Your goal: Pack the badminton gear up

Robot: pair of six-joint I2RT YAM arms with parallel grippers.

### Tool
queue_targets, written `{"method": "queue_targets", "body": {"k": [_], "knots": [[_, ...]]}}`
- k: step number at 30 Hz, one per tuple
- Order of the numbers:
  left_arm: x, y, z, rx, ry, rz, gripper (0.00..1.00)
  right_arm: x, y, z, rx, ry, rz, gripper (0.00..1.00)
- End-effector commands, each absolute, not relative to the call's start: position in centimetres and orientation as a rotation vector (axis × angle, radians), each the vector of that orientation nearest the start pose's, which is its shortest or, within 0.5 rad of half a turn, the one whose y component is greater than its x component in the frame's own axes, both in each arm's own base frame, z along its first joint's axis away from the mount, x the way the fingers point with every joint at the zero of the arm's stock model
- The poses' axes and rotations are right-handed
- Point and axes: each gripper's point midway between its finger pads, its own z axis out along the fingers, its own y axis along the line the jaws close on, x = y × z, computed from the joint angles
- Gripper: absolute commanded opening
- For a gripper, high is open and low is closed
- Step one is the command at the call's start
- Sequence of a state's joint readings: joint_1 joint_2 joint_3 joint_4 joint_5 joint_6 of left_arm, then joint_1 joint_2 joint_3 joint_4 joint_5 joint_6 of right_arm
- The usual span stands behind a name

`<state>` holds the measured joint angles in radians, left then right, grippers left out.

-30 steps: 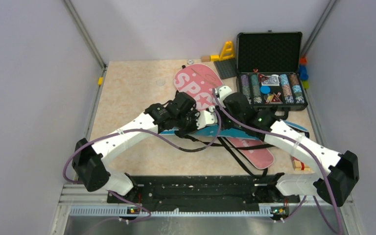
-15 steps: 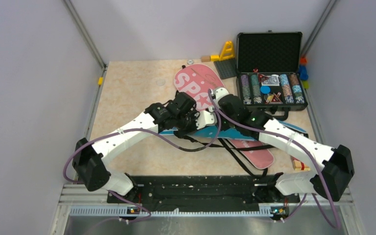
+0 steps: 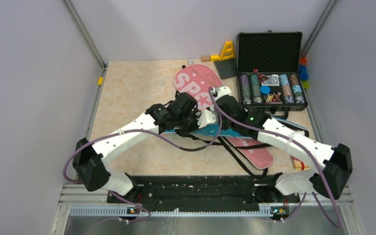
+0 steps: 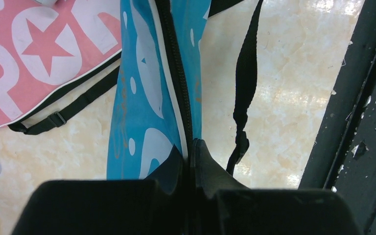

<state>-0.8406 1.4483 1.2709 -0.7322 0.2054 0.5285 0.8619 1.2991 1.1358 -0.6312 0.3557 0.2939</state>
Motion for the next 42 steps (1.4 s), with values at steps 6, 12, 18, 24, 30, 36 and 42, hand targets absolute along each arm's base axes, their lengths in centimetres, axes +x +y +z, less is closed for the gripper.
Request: {"method": "queue_targets", "body": {"k": [6, 12, 18, 24, 30, 36, 42], "knots": [[25.1, -25.5, 19.3, 1.542, 1.863, -0.223, 0.0, 25.0, 10.3, 19.1, -0.18, 2.338, -0.54, 0.0], [24.8, -26.0, 19.4, 1.535, 1.863, -0.286, 0.0, 26.5, 17.1, 20.4, -0.309, 2.25, -0.032, 0.15], [24.5, -26.5, 19.5, 1.535, 1.859, -0.325, 0.0, 24.4, 25.6, 23.8, -0.665, 1.967, 0.549, 0.54], [24.3, -26.7, 19.9, 1.54, 1.864, -0.347, 0.0, 26.5, 25.7, 21.9, -0.723, 1.985, 0.412, 0.57], [24.3, -26.9, 20.1, 1.542, 1.864, -0.351, 0.0, 28.0, 25.6, 20.5, -0.734, 2.032, 0.304, 0.51], [24.2, -27.1, 20.3, 1.541, 1.861, -0.371, 0.0, 26.8, 26.1, 19.8, -0.729, 2.034, 0.394, 0.49], [23.2, -27.5, 21.2, 1.542, 1.843, -0.468, 0.0, 26.0, 26.5, 21.6, -0.687, 1.912, 0.511, 0.53]]}}
